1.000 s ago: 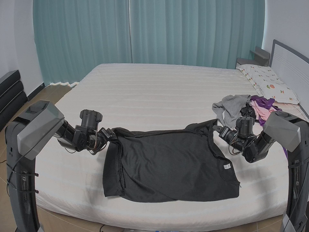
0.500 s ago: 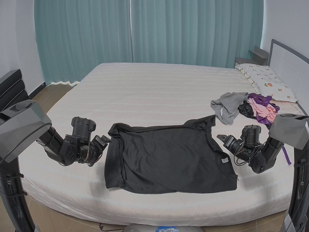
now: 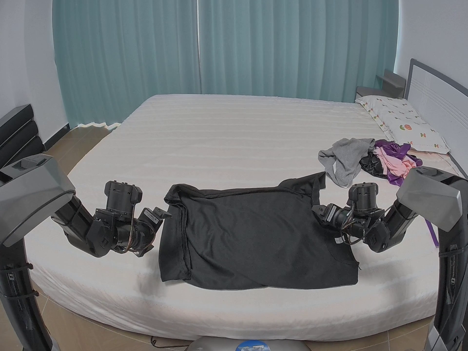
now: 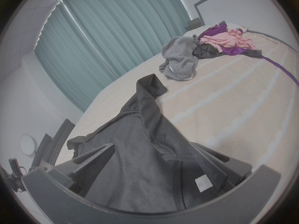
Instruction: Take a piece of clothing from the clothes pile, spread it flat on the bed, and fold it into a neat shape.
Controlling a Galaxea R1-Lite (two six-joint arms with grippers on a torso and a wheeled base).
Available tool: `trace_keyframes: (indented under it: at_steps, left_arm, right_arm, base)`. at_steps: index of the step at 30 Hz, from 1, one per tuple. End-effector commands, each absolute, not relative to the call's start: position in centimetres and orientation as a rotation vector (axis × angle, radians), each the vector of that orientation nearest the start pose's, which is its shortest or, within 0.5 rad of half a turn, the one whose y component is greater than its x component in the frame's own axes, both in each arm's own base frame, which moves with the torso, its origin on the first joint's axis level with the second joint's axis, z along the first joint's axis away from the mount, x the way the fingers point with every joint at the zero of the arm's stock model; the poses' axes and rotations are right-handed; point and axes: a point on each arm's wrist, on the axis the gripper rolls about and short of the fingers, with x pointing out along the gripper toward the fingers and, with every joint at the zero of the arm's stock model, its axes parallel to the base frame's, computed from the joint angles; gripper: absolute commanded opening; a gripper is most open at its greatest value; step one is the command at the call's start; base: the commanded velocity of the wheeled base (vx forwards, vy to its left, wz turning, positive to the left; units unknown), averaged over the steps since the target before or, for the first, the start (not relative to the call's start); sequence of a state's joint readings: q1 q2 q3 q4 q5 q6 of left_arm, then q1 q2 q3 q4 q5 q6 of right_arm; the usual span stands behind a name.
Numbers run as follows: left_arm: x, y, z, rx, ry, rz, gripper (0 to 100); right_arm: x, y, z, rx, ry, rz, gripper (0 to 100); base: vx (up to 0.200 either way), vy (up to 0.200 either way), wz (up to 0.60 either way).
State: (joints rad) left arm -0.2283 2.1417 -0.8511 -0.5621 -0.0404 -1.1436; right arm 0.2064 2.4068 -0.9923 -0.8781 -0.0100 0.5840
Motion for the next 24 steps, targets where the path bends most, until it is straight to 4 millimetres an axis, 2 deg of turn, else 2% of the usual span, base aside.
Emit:
trace_keyframes:
  at_steps: [1, 5, 23, 24]
  left_arm:
    - [34.9, -8.2, 3.6, -1.025, 0.794, 0.184, 100]
    - [34.9, -8.2, 3.6, -1.027, 0.801, 0.183, 100]
    - [34.3, -8.1, 3.1, -1.031, 0.8, 0.169, 100]
    - [34.3, -8.1, 3.1, -1.031, 0.802, 0.168, 100]
  right_arm:
    - [41.8, 9.3, -2.5, 0.46, 0.576, 0.029, 100]
    - [42.5, 9.9, -3.0, 0.43, 0.58, 0.032, 100]
    - [44.6, 10.2, -4.9, 0.333, 0.597, 0.004, 100]
    - [44.7, 10.3, -5.0, 0.331, 0.6, 0.004, 0]
  base:
    - [0.0, 0.0, 0.0]
    - [0.0, 0.0, 0.0]
    - [0.0, 0.0, 0.0]
    - [0.0, 0.0, 0.0]
